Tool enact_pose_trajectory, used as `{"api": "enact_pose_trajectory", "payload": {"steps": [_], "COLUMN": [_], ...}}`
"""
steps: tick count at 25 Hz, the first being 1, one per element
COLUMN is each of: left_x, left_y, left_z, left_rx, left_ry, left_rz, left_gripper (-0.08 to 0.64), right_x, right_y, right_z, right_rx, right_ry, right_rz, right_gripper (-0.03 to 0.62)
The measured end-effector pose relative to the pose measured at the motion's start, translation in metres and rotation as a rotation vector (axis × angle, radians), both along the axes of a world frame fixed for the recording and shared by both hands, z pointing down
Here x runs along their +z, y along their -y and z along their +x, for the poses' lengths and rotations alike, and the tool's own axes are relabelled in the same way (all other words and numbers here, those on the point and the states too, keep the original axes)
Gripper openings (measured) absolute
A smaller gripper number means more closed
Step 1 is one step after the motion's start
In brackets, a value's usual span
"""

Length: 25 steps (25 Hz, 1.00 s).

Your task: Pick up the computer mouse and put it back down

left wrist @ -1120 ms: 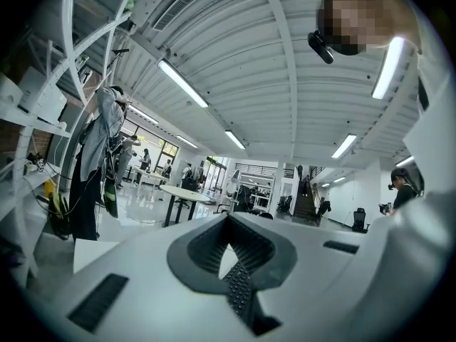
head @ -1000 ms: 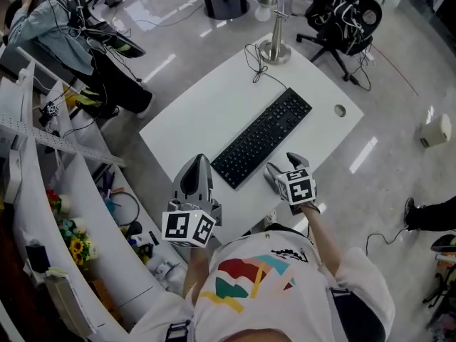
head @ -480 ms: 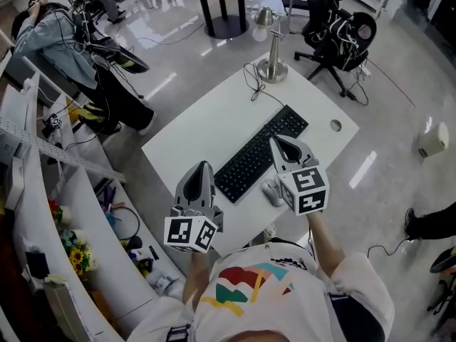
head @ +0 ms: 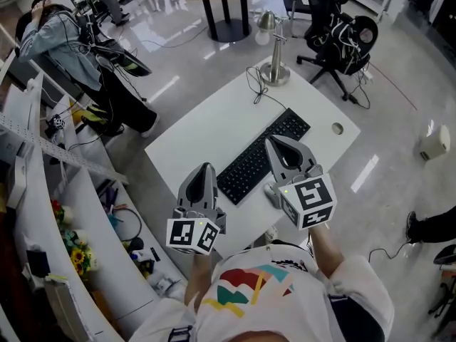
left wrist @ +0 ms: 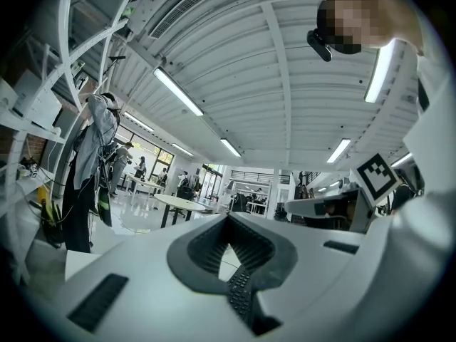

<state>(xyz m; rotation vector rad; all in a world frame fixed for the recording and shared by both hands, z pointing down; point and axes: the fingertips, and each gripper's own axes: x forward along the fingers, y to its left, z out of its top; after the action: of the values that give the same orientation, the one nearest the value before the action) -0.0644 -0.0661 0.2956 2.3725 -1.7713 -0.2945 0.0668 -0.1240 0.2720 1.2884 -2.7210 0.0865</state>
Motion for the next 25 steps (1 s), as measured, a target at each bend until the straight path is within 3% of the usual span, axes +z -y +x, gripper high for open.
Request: {"api": "enact_pose_trajectory", "payload": {"steps": [25], "left_x": [0.0], "left_y": [0.0], "left_z": [-0.004], "left_rx": [-0.006], "left_ry": [-0.008], "left_rz": [0.0], "left_gripper": [0.046], "right_x": [-0.011], "right_y": [-0.01], "right_z": [-0.006], "right_rx": [-0.006], "right_ry": [0.012], "right_rz": [0.023], "right_gripper": [0.014]}}
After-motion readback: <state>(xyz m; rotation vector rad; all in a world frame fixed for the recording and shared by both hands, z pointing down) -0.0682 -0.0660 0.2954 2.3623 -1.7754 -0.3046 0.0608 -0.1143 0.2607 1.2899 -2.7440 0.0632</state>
